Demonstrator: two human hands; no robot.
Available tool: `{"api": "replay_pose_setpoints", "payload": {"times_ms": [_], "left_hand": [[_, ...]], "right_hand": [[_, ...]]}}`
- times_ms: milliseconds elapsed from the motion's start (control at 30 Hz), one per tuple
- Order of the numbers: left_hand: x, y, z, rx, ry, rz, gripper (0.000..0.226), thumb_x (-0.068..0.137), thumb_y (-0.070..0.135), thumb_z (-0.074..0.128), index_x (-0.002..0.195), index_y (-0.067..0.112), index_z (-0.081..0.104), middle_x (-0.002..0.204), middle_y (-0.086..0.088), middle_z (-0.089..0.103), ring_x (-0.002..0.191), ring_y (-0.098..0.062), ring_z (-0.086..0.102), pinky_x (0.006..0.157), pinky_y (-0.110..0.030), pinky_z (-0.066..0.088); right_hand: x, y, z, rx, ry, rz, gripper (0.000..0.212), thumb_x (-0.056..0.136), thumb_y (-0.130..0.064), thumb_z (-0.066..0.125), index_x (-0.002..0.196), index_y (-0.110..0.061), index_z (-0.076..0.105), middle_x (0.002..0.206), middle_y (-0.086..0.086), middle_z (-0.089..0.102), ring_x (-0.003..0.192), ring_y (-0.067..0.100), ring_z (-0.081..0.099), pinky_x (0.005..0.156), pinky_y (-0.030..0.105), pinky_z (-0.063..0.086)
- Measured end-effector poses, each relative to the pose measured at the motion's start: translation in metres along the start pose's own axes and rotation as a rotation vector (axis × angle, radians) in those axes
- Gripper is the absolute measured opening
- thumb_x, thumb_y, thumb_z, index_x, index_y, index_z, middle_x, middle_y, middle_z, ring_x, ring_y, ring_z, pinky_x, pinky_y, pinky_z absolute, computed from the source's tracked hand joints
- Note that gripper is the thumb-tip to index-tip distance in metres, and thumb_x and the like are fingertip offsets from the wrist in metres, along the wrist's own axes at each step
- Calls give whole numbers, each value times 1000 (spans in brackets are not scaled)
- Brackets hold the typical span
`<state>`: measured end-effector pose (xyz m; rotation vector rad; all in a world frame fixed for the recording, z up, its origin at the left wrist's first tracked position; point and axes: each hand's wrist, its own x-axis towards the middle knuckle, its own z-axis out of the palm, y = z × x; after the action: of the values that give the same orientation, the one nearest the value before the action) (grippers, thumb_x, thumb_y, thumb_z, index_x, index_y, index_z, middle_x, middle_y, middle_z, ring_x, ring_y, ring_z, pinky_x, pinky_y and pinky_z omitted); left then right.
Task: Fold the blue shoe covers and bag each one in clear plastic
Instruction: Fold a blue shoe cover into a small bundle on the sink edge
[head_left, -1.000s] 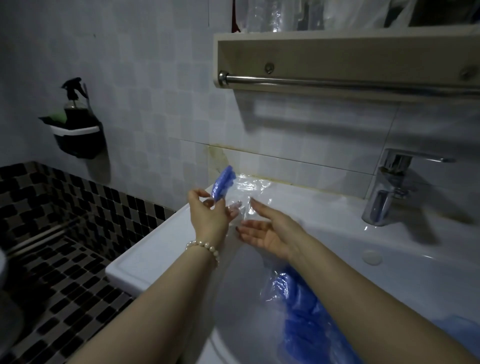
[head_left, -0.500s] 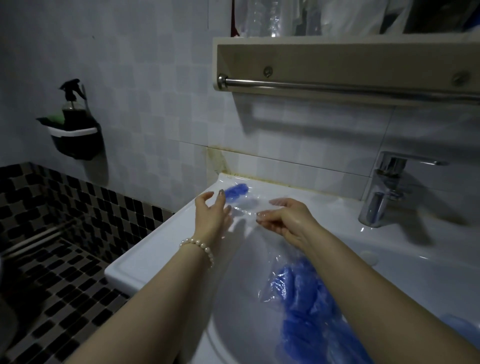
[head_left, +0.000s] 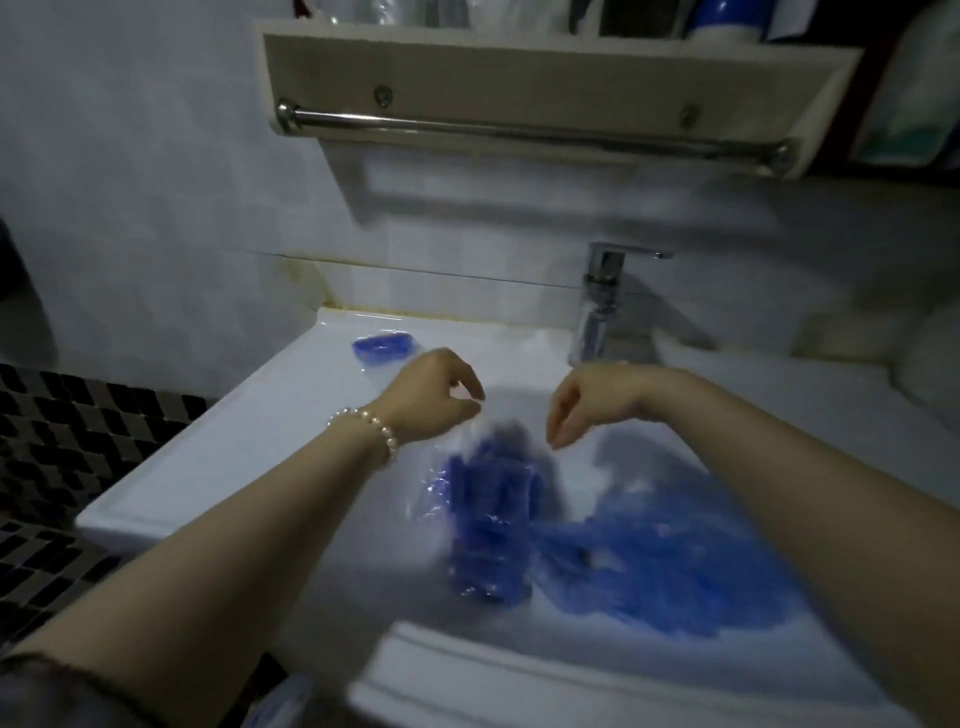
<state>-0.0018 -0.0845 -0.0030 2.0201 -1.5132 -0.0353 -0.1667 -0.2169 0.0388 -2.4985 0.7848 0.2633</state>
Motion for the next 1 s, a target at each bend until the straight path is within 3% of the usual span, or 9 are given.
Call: {"api": "replay_pose_setpoints", "payload": {"times_ms": [100, 200, 300, 367, 533, 633, 767, 867, 1000], "left_hand": [[4, 47, 23, 72, -317, 29, 25, 77, 27, 75, 102, 24, 71, 126, -1, 51, 116, -19, 49, 102, -33, 39], [1, 79, 65, 93, -554, 79, 62, 63, 35, 85, 120, 31, 61, 140, 2, 40, 123, -19, 44, 106, -35, 38], [-9, 93, 108, 199, -757, 118, 103, 59, 37, 87, 144, 30, 30, 146, 2, 36, 131, -20, 40, 107, -37, 38], [-18, 97, 132, 288, -799, 161, 99, 69, 31, 82, 148, 26, 22, 146, -2, 38, 131, -22, 41, 108, -36, 36], [-15, 101, 133, 304, -628, 130, 41, 89, 3, 53, 129, 10, 53, 131, -13, 54, 120, -29, 50, 98, -31, 38], [-3, 93, 83, 150, -371, 66, 39, 84, 3, 53, 124, 8, 54, 126, -13, 57, 115, -30, 53, 93, -30, 39], [0, 60, 1, -76, -137, -141, 47, 83, 3, 57, 127, 12, 42, 117, -8, 57, 96, -21, 55, 78, -25, 43], [-23, 17, -33, -18, -94, -261, 52, 83, 3, 57, 130, 12, 38, 119, -11, 56, 96, -21, 54, 76, -23, 41], [-56, -24, -18, -29, -265, -391, 51, 82, 3, 59, 130, 12, 43, 125, -8, 54, 110, -22, 55, 81, -23, 45]], "right_hand": [[-35, 32, -2, -265, -150, 78, 15, 75, -18, 77, 89, -24, 74, 115, -6, 61, 107, 7, 53, 86, 21, 38], [-58, 61, 5, -230, -285, 142, 26, 75, -15, 76, 100, -21, 74, 145, 1, 42, 132, 14, 38, 98, 21, 35], [-74, 78, 16, -221, -411, 152, 29, 76, -19, 76, 104, -25, 73, 150, -4, 35, 128, 9, 40, 101, 19, 34], [-80, 82, 27, -242, -452, 153, 31, 79, -20, 73, 110, -22, 71, 143, -8, 44, 117, 7, 46, 93, 16, 36], [-72, 75, 37, -232, -277, 249, 36, 88, -19, 64, 120, -4, 61, 99, 4, 53, 80, 16, 51, 64, 20, 42], [-59, 63, 6, -168, -18, 110, 29, 80, -28, 72, 97, -5, 73, 84, 7, 65, 75, 15, 54, 73, 32, 48], [-38, 26, -36, 438, 469, -98, 7, 70, -10, 80, 69, -10, 74, 58, 0, 64, 59, 10, 53, 62, 25, 45], [-10, -23, -44, 717, 583, -220, 27, 67, 12, 73, 89, -3, 71, 69, 6, 62, 61, 12, 54, 58, 20, 48], [27, -99, -35, 1178, 545, -453, 47, 72, 24, 44, 90, -14, 65, 92, 12, 64, 69, 20, 64, 65, 27, 54]]}}
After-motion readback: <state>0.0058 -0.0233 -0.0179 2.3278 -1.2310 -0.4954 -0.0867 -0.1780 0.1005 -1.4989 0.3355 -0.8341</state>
